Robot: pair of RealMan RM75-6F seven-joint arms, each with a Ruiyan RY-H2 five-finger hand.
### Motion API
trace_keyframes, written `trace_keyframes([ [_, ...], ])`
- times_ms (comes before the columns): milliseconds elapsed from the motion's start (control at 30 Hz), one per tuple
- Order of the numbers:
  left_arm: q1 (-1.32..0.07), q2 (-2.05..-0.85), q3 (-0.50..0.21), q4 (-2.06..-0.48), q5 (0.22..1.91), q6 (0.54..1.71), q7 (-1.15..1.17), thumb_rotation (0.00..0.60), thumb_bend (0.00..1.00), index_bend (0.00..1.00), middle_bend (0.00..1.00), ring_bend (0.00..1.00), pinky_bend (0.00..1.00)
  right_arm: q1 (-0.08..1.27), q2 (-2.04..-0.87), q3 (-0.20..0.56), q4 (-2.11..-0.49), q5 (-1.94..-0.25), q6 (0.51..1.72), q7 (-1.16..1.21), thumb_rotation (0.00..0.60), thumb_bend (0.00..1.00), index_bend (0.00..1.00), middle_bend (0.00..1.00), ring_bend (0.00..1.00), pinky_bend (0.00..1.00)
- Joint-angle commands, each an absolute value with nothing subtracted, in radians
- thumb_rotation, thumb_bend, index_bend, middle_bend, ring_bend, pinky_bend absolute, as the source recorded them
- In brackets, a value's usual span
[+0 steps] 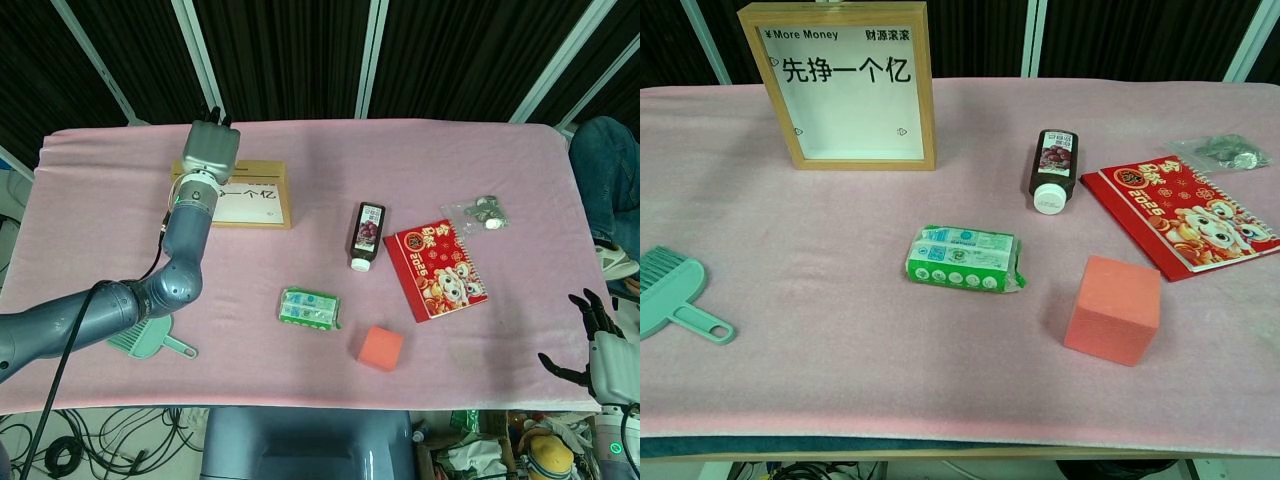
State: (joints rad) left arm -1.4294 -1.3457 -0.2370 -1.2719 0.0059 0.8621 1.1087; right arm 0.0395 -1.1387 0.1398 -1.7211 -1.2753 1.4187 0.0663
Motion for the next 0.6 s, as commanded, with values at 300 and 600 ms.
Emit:
trace_keyframes([
  [300, -1.433, -1.352, -0.23, -1.266, 0.01, 0.87, 1.104, 0.6, 0.46, 0.65, 0.16, 0.0, 0.0, 0.039, -1.137, 0.14, -1.723, -1.274, 1.417, 0.067, 0.6, 0.09, 0.15, 0.02, 0.14, 0.21],
  [600, -1.436, -1.371, -0.221, -1.244, 0.012, 0.86, 1.106, 0.6, 0.46, 0.65, 0.15, 0.0, 0.0, 0.039, -1.137, 0.14, -1.723, -1.272, 1.417, 0.067, 0.6, 0.09, 0.15, 0.02, 0.14, 0.21],
])
